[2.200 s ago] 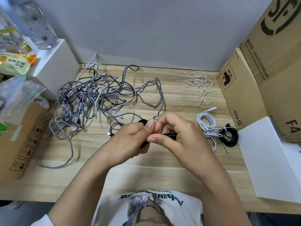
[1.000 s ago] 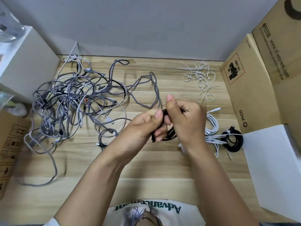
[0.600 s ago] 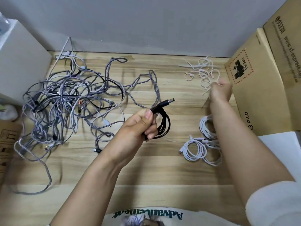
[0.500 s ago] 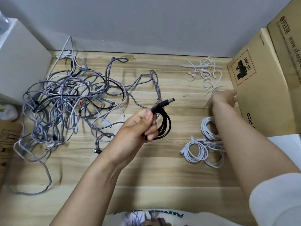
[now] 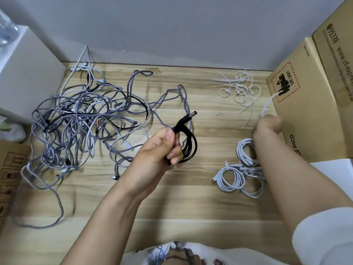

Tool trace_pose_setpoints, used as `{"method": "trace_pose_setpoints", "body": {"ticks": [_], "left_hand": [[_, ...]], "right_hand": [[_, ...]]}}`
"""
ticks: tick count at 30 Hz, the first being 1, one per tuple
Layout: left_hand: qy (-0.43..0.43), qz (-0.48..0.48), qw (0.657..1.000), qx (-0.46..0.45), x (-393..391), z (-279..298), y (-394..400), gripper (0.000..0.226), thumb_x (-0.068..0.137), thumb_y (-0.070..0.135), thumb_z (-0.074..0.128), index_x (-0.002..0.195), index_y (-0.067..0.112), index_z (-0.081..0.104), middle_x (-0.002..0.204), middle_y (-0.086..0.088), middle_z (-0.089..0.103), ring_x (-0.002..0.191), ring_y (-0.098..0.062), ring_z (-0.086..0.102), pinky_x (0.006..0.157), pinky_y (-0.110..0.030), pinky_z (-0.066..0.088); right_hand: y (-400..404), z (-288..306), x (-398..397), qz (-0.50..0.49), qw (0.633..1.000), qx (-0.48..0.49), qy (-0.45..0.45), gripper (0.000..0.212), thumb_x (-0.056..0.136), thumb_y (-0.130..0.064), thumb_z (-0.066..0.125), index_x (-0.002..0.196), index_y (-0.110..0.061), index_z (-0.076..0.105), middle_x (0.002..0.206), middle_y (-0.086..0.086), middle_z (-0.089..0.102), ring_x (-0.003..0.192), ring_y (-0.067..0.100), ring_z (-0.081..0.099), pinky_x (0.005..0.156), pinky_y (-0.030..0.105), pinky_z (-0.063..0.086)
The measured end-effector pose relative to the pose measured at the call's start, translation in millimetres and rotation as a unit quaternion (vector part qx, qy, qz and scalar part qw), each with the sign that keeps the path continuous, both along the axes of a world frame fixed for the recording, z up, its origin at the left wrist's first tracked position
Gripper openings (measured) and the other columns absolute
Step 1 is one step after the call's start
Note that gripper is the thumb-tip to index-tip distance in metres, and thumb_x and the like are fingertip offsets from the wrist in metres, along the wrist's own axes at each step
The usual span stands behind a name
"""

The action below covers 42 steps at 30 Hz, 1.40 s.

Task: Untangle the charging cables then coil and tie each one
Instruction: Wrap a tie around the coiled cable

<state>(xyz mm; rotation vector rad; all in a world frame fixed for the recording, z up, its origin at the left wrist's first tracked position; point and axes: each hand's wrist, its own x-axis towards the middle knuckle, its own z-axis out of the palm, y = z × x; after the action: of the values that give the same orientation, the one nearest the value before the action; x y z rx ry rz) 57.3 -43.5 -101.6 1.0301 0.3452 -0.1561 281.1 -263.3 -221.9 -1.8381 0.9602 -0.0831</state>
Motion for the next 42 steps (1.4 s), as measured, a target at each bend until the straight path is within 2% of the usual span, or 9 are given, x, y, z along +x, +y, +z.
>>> {"method": "trace_pose_setpoints", "body": {"ticks": [4, 8, 11, 13, 18, 24, 28, 34, 42], "left_hand": [[-0.004, 0.010, 1.000, 0.012, -7, 7, -2, 0.021, 0.085, 0.035, 0.043, 0.076, 0.016, 0.040, 0.054, 0.009, 0.033, 0.048, -0.006, 0.033, 0.071, -0.035, 0.040], [-0.033, 0.030, 0.996, 0.075, -19, 15, -5, 0.021, 0.086, 0.035, 0.041, 0.077, 0.015, 0.039, 0.051, 0.012, 0.035, 0.047, -0.004, 0.034, 0.070, -0.031, 0.046], [-0.072, 0.040, 0.990, 0.115, -30, 22, -8, 0.021, 0.087, 0.033, 0.040, 0.079, 0.013, 0.041, 0.055, 0.011, 0.035, 0.049, -0.005, 0.034, 0.067, -0.031, 0.040], [-0.105, 0.040, 0.984, 0.137, -36, 27, -10, 0.019, 0.088, 0.029, 0.040, 0.077, 0.013, 0.038, 0.057, 0.012, 0.035, 0.051, -0.005, 0.032, 0.063, -0.027, 0.036], [-0.158, 0.048, 0.951, 0.261, -54, 40, -19, 0.014, 0.086, 0.028, 0.050, 0.087, 0.018, 0.041, 0.060, 0.015, 0.048, 0.055, 0.002, 0.042, 0.057, -0.010, 0.037], [-0.185, -0.002, 0.899, 0.398, -69, 40, -32, 0.026, 0.090, 0.044, 0.045, 0.096, 0.019, 0.041, 0.065, -0.002, 0.057, 0.064, -0.022, 0.058, 0.065, -0.038, 0.047], [-0.192, -0.015, 0.869, 0.456, -78, 43, -37, 0.006, 0.091, 0.036, 0.043, 0.091, 0.034, 0.038, 0.061, 0.015, 0.058, 0.060, -0.004, 0.054, 0.057, -0.011, 0.036], [-0.191, -0.036, 0.828, 0.526, -84, 42, -35, 0.017, 0.090, 0.044, 0.039, 0.091, 0.057, 0.028, 0.076, 0.015, 0.059, 0.070, -0.002, 0.054, 0.060, -0.011, 0.036], [-0.172, -0.002, 0.827, 0.535, -85, 43, -25, 0.009, 0.088, 0.046, 0.041, 0.089, 0.044, 0.032, 0.073, 0.015, 0.054, 0.075, -0.002, 0.051, 0.064, -0.018, 0.039]], "right_hand": [[19, 38, -15, -0.051, 0.930, 0.339, -0.132, 0.021, 0.095, 0.004, 0.034, 0.086, -0.008, 0.048, 0.071, 0.009, 0.051, 0.050, 0.012, 0.046, 0.042, 0.020, 0.038], [57, 108, -91, 0.137, 0.808, 0.547, -0.173, 0.011, 0.080, -0.007, 0.057, 0.077, -0.014, 0.048, 0.054, -0.003, 0.049, 0.046, 0.008, 0.045, 0.044, 0.016, 0.038], [74, 140, -155, 0.261, 0.750, 0.588, -0.150, 0.012, 0.071, -0.008, 0.058, 0.072, -0.015, 0.048, 0.053, -0.004, 0.048, 0.043, 0.006, 0.043, 0.043, 0.014, 0.036], [80, 151, -191, 0.295, 0.753, 0.572, -0.137, 0.024, 0.081, 0.005, 0.055, 0.068, -0.015, 0.055, 0.052, -0.003, 0.049, 0.041, 0.008, 0.043, 0.041, 0.015, 0.037], [88, 162, -243, 0.304, 0.821, 0.468, -0.124, 0.011, 0.069, -0.018, 0.063, 0.073, -0.010, 0.055, 0.047, -0.002, 0.051, 0.037, 0.008, 0.043, 0.039, 0.018, 0.038], [89, 161, -259, 0.229, 0.871, 0.421, -0.106, 0.025, 0.088, 0.004, 0.055, 0.069, -0.009, 0.043, 0.043, 0.000, 0.048, 0.030, 0.011, 0.038, 0.033, 0.017, 0.030], [89, 160, -263, 0.211, 0.890, 0.390, -0.103, 0.024, 0.086, 0.012, 0.048, 0.072, -0.007, 0.044, 0.041, 0.001, 0.050, 0.028, 0.010, 0.037, 0.032, 0.017, 0.029], [92, 158, -268, 0.228, 0.879, 0.410, -0.084, 0.029, 0.083, 0.016, 0.040, 0.063, -0.004, 0.047, 0.038, 0.000, 0.049, 0.028, 0.009, 0.035, 0.032, 0.015, 0.028], [85, 165, -277, 0.225, 0.850, 0.474, -0.035, 0.031, 0.086, 0.005, 0.048, 0.063, -0.013, 0.039, 0.041, -0.002, 0.039, 0.028, 0.008, 0.031, 0.033, 0.015, 0.025]]}}
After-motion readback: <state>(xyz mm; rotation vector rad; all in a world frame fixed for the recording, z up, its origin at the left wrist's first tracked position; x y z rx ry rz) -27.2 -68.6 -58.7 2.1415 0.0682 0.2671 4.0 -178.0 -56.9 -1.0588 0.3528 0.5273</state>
